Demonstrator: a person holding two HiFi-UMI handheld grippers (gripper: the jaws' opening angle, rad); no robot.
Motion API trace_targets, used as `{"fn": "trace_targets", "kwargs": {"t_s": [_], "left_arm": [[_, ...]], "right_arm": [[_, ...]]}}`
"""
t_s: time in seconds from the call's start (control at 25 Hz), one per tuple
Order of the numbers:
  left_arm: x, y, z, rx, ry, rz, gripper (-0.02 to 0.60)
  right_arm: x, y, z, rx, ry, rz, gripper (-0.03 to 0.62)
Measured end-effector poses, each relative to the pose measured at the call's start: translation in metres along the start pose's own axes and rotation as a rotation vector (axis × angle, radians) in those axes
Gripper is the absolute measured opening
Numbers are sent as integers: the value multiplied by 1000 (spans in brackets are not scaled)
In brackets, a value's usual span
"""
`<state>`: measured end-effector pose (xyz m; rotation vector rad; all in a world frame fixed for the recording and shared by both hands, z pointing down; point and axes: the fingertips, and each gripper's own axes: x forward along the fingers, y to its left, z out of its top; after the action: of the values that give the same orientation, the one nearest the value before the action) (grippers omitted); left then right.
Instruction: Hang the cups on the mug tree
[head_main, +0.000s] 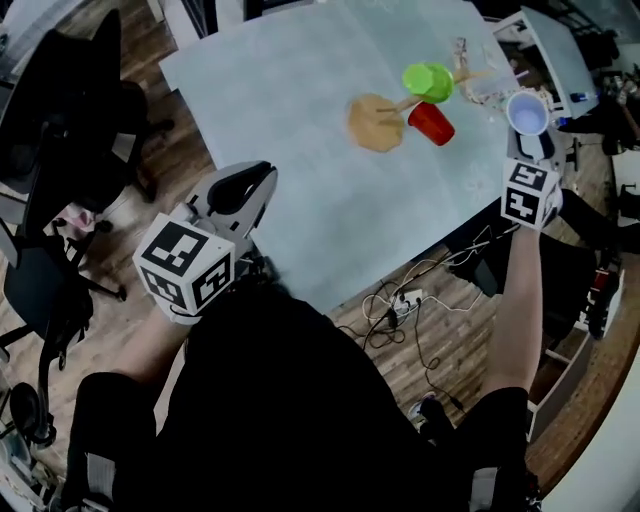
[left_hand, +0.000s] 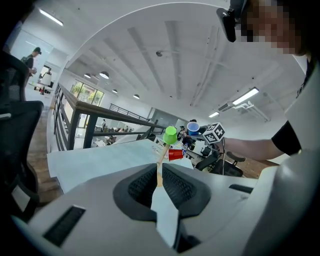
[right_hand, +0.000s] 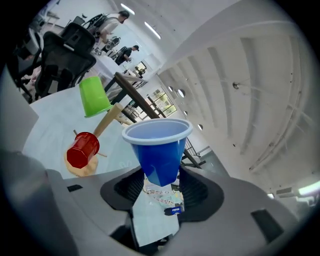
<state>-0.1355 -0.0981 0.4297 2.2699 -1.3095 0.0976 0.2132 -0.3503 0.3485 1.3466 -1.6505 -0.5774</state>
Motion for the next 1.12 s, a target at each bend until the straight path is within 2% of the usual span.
{"fn": "trace_targets", "kwargs": {"t_s": [0.24, 0.4, 0.56, 0.8, 0.96, 1.12], "left_arm": [[-1, -8, 3, -4, -1, -16, 38], [-4, -6, 6, -6, -12, -17, 38], [-6, -2, 4, -14, -11, -10, 39], [-10, 0, 2, -22, -9, -4, 38], [-11, 1, 3, -27, -9, -1, 38], [-10, 4, 0, -33, 0, 2, 38]], "right_arm": [[14, -5, 14, -167, 43, -12, 244], [30, -5, 9, -317, 122, -42, 244], [45, -1, 10, -393, 166, -46, 244], [55, 20, 37, -555, 144, -65, 244], [48, 45, 50, -638, 74, -30, 244], [45, 62, 50, -685, 52, -15, 244]]}}
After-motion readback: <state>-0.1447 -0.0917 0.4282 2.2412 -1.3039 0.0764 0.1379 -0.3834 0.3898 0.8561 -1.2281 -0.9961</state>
